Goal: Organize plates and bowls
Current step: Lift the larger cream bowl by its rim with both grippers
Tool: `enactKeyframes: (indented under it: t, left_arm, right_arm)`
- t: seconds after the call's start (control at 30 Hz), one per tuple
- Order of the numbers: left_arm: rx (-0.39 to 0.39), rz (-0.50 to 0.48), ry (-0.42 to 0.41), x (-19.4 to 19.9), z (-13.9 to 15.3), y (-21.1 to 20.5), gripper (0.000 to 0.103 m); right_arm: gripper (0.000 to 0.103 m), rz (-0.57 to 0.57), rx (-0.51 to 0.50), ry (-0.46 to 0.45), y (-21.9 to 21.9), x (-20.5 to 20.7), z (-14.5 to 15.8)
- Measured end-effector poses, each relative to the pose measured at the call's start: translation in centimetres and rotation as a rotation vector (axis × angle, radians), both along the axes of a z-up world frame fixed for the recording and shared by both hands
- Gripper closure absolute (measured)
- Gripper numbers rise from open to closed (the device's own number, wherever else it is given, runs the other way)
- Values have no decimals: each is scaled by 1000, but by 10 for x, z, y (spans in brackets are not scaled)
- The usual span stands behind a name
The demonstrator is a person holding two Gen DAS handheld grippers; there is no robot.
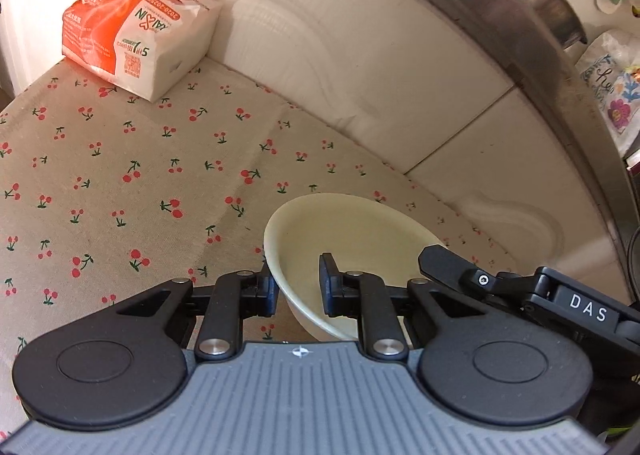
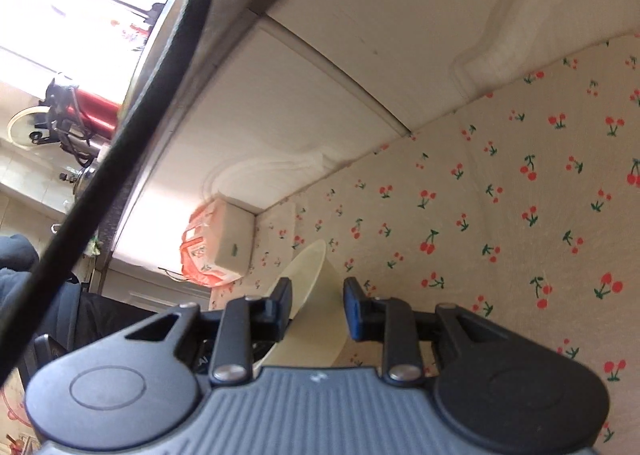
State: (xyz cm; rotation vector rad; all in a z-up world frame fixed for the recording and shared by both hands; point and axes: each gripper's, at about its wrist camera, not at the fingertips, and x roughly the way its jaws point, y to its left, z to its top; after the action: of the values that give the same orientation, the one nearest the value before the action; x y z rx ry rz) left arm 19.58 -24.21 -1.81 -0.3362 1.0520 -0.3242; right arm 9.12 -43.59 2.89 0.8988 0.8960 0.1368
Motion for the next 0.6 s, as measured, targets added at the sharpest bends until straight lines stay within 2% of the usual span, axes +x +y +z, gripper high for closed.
enactKeyframes:
  t: [0.6]
  left_arm:
    - [-9,13,-14,-58,32,18,83]
  right_arm:
    - [77,41,3,-42,13,-33,30]
